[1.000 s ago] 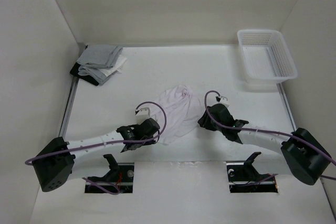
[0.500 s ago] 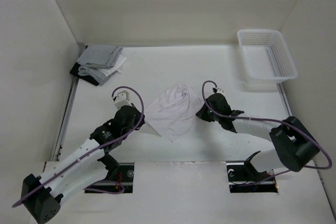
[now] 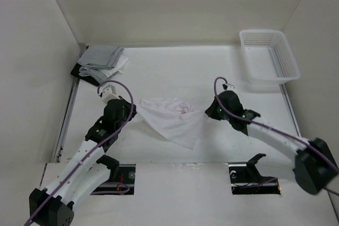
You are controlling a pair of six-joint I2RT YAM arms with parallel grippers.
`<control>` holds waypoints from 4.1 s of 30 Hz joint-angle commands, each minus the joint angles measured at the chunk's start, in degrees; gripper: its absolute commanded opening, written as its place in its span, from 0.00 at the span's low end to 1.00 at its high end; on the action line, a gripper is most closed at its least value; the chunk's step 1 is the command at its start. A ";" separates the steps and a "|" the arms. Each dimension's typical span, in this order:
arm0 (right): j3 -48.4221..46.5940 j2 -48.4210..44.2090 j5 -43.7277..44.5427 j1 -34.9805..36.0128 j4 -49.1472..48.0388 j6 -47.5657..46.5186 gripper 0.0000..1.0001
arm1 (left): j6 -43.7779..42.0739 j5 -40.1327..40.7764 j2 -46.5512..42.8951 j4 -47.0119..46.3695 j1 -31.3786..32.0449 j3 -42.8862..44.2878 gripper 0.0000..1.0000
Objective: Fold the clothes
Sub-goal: Flatten the tank top out
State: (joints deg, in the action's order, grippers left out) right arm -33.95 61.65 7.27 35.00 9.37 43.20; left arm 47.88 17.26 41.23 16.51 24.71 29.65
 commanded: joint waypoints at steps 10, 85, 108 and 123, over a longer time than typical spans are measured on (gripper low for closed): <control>-7.66 16.35 1.33 -7.38 -12.27 -4.54 0.48 | 0.81 -5.48 -3.35 -4.30 -4.36 -6.26 0.01; -74.05 -4.35 49.78 44.40 18.69 -37.82 0.01 | -2.87 -2.84 -5.21 -6.05 -5.15 48.91 0.01; -89.83 32.46 -2.69 -13.77 15.84 -20.79 0.00 | 1.61 -10.30 39.78 -16.78 -17.98 63.13 0.01; -95.31 26.02 -3.14 -15.81 22.21 -21.23 0.00 | -3.32 -9.97 35.25 -15.98 -18.78 67.76 0.01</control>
State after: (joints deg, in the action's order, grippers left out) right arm -139.74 94.21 3.01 18.72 34.70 21.47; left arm 46.74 6.79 80.82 2.59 5.37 100.90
